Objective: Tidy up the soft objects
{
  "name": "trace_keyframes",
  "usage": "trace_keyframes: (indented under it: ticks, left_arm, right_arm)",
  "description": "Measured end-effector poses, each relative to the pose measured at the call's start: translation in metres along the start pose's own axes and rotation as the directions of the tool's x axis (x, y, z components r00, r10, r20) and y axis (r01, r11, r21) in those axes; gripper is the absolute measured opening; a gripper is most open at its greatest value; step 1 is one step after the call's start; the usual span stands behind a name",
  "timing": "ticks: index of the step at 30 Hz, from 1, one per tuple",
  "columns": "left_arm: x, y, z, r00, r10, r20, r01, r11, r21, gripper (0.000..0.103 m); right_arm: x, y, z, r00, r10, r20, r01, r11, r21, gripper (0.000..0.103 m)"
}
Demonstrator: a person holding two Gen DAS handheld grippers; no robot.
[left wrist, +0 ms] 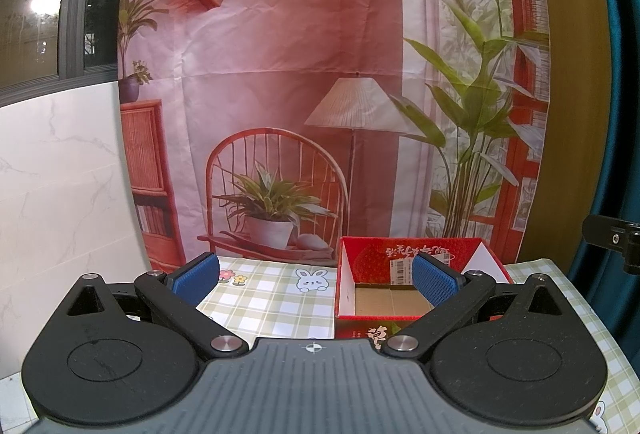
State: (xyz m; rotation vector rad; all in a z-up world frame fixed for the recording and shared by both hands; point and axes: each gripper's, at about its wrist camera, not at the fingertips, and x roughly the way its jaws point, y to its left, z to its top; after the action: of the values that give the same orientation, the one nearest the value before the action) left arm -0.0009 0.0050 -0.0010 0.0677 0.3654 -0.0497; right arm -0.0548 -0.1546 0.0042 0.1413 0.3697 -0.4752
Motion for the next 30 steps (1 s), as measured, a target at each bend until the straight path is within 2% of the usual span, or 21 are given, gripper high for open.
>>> trace_keyframes:
  ticks: [11, 17, 23, 27, 30]
  left_arm:
    - [0.006, 0.002, 0.0, 1.0, -0.017, -0.025, 0.017, 1.0, -0.009, 0.103]
    - [0.012, 0.002, -0.008, 1.0, 0.01, -0.025, -0.011, 1.0, -0.014, 0.103]
    - [0.021, 0.013, -0.029, 1.0, -0.006, 0.01, 0.007, 0.995, -0.097, 0.103]
    - [0.036, 0.012, -0.044, 0.999, -0.029, -0.026, 0.027, 0.996, -0.083, 0.103]
    - [0.049, 0.009, -0.056, 0.999, -0.021, -0.039, 0.019, 0.998, -0.057, 0.103]
  right_arm:
    - [-0.001, 0.001, 0.002, 1.0, 0.007, 0.007, -0.007, 1.0, -0.002, 0.103]
    - [-0.001, -0.003, 0.003, 0.999, 0.031, 0.03, -0.032, 0.999, 0.014, 0.103]
    - [0.015, -0.005, -0.032, 0.999, 0.041, 0.034, -0.042, 0.999, 0.028, 0.103]
    - [0.028, -0.001, -0.055, 0.998, 0.057, -0.012, -0.056, 0.998, 0.035, 0.103]
    - [0.039, 0.0, -0.071, 0.995, 0.093, -0.026, -0.092, 0.995, 0.032, 0.103]
